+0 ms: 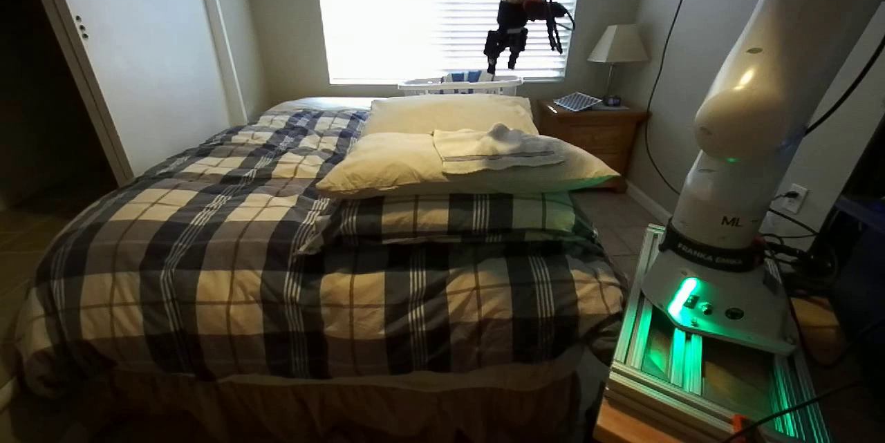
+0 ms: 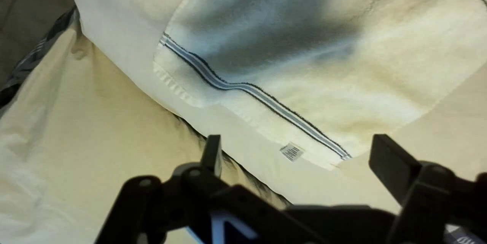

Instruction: Unfold the towel on the pillow

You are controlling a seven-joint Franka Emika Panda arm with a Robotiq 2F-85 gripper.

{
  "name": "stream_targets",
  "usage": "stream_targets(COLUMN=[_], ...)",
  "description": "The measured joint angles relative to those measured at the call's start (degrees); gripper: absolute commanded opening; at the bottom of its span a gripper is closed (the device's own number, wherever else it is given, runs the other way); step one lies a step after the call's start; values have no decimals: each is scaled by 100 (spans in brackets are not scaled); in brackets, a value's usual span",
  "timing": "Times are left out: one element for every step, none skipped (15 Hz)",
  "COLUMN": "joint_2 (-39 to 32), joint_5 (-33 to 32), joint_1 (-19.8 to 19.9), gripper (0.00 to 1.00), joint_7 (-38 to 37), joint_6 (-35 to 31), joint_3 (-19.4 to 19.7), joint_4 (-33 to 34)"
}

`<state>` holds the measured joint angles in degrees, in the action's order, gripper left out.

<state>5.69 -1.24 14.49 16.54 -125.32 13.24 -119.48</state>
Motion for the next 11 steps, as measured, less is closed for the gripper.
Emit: stream_targets(joint_2=[94, 174, 248, 310, 361, 394, 408, 410, 410, 410, 410], joint_5=[-137, -253, -311, -323, -326, -330, -332, -334, -336, -337, -337], joint_1=[-70, -131, -192, -246, -291, -319, -328, -325, -324, -324, -323], gripper=[100, 100, 100, 100, 100, 100, 100, 100, 100, 100, 100], joint_7=[-137, -256, -344, -391, -429, -458, -465, -466, -466, -466, -466], joint_6=[53, 112, 170, 251, 321, 362, 381, 388, 388, 389, 389], joint_3=[-71, -142, -204, -258, -301, -322, -326, -324, -321, -320, -320], joint_4=[-3, -4, -5, -5, -5, -6, -8, -9, -13, -16, -18])
